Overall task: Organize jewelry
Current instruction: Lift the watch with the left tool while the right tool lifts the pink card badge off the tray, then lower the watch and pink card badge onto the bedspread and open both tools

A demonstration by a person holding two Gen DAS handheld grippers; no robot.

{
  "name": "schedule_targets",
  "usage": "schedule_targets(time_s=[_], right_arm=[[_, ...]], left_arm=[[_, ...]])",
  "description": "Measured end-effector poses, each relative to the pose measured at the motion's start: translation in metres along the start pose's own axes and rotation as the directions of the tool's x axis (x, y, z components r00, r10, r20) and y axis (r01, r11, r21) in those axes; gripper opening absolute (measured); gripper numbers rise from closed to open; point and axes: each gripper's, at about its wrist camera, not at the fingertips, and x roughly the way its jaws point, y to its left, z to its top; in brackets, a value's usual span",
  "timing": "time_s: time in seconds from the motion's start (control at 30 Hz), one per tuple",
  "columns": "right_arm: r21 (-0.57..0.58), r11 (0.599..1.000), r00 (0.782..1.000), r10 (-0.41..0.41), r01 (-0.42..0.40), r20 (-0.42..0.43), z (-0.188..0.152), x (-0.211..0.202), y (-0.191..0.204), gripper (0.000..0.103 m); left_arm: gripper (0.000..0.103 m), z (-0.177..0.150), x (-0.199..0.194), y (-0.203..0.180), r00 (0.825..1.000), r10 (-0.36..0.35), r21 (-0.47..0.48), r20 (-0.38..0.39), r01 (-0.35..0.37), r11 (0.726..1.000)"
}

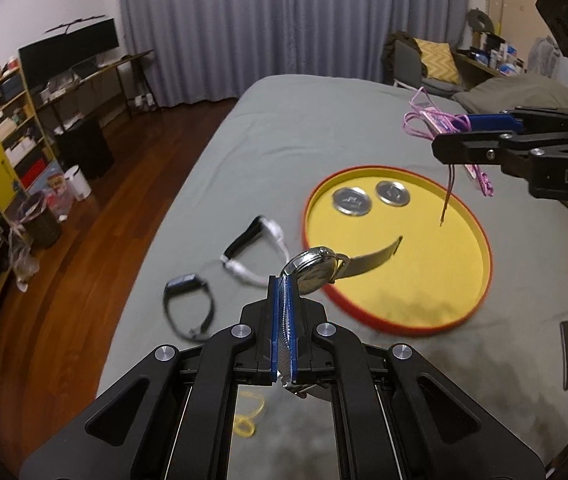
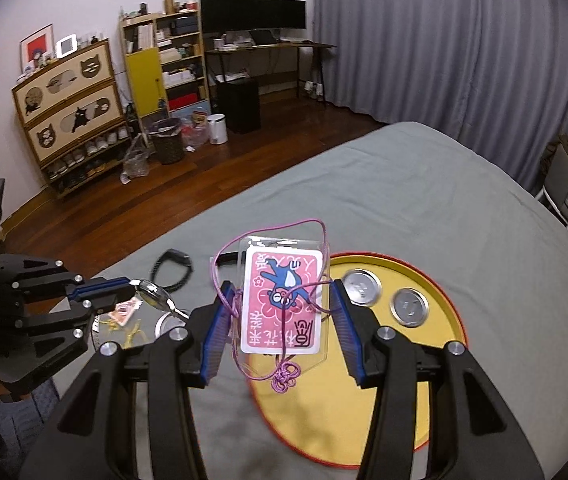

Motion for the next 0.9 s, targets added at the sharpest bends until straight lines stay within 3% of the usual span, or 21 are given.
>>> schedule_targets(time_s=[0.37,0.9], right_arm=[[-0.056,0.996,0.998,0.061,-0.063,-0.024,-0.014,0.013,0.063,0.046],[-0.070,0.990,0.977,0.108,-0.123,-0.185,-0.067,0.081,0.099,0.046]], left_arm=[[0.004,-0.067,-0.015,0.030,0.998,0.037,-0.057,-0.041,-0.040,0.998],[0.000,-0.134,0.021,0.050,0.990,0.040,-0.105,-0.137,-0.054,0.993]])
